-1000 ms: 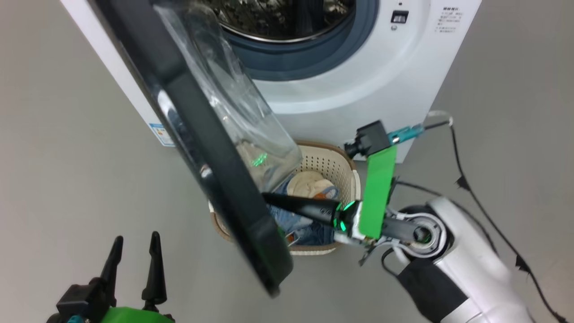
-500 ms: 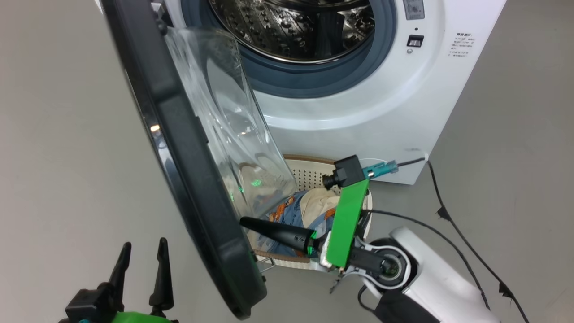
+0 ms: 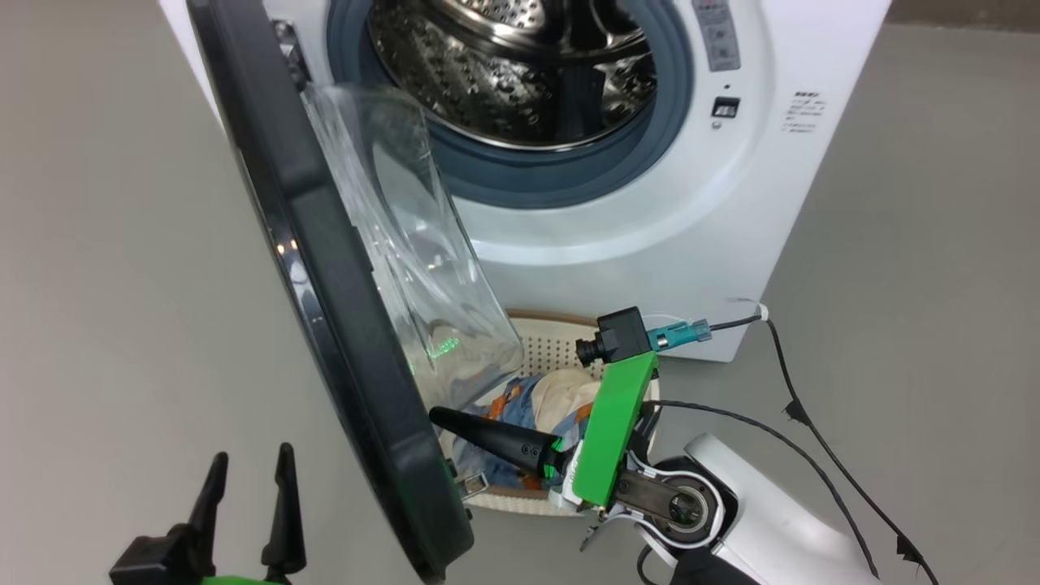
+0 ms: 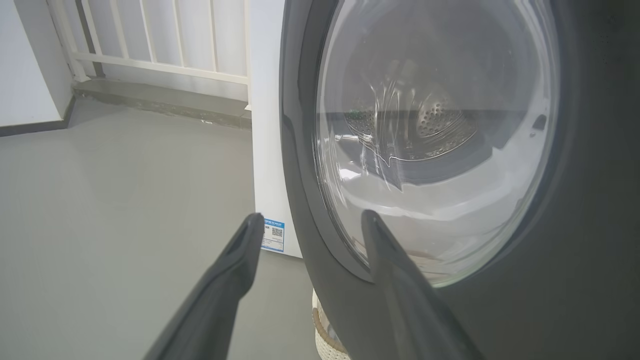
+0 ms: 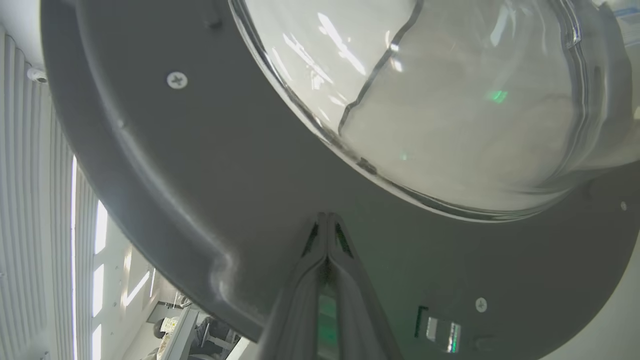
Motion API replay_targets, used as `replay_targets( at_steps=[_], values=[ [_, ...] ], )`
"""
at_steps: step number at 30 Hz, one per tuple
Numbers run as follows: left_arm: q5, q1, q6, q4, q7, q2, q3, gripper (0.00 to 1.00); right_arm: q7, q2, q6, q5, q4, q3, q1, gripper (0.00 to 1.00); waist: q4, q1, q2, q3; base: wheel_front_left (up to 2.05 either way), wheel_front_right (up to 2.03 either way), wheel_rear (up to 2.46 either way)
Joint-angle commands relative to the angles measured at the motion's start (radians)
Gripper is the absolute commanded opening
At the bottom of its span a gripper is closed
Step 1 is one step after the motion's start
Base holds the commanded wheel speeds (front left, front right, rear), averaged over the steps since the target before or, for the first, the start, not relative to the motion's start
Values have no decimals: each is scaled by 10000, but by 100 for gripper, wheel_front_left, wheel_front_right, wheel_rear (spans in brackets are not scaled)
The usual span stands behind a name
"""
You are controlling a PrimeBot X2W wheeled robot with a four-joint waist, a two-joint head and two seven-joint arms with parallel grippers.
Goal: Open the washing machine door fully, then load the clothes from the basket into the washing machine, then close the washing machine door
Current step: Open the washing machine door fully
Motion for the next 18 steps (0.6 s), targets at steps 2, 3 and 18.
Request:
replay_targets(
  at_steps=[2, 3, 18],
  values=[
    [92, -61, 51, -210, -65, 135, 468, 100, -273, 151, 31, -348, -536, 58, 219, 0, -268, 0, 0, -262, 0, 0, 0],
    [125, -34, 49, -211, -65, 135, 516, 100, -380, 49, 31, -447, -676, 58, 285, 0, -329, 0, 0, -322, 0, 0, 0],
    [389, 376, -154, -234, -65, 135, 1197, 100, -6557, -3205, 31, -4548, -1759, 896, 1324, 100, -1097, 0, 0, -821, 0, 0, 0]
  ],
)
